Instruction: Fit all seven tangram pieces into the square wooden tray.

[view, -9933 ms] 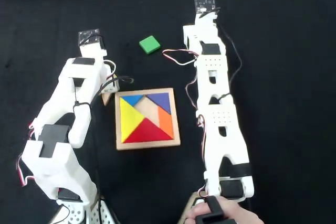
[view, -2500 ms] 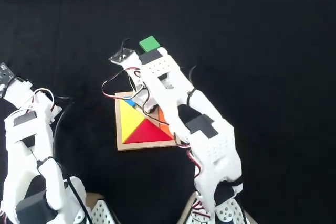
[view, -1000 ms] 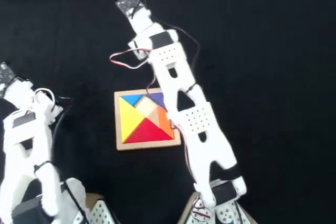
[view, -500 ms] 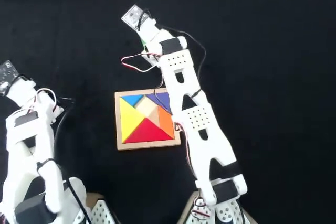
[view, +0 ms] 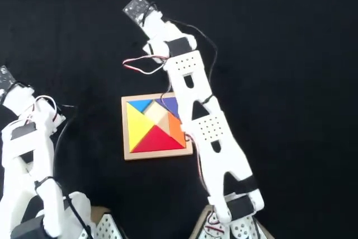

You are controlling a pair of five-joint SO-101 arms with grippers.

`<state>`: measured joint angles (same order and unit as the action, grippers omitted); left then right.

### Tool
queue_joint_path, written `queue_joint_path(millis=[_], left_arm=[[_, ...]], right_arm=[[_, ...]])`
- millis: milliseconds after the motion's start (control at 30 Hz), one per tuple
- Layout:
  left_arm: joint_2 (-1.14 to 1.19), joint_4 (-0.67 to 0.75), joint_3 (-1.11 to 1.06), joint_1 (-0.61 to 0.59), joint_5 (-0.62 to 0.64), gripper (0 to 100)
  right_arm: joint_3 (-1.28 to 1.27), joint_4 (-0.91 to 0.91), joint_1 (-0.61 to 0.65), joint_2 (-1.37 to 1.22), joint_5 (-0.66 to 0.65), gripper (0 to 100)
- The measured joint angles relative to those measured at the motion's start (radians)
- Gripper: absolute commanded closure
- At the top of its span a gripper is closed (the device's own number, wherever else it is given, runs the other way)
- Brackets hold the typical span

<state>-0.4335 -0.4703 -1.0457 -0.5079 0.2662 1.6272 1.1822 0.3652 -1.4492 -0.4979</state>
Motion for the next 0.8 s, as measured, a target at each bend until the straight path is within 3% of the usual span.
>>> queue_joint_path(millis=[533,800], left_arm=[[0.006,0.0,-0.009,0.052,-0.003,97],[0.005,0.0,-0.018,0.133,-0.11,97]], right_arm=[[0.0,-0.026,0.002,0.0,0.048,98.7],[0.0,0.017,0.002,-0.029,0.048,98.7]])
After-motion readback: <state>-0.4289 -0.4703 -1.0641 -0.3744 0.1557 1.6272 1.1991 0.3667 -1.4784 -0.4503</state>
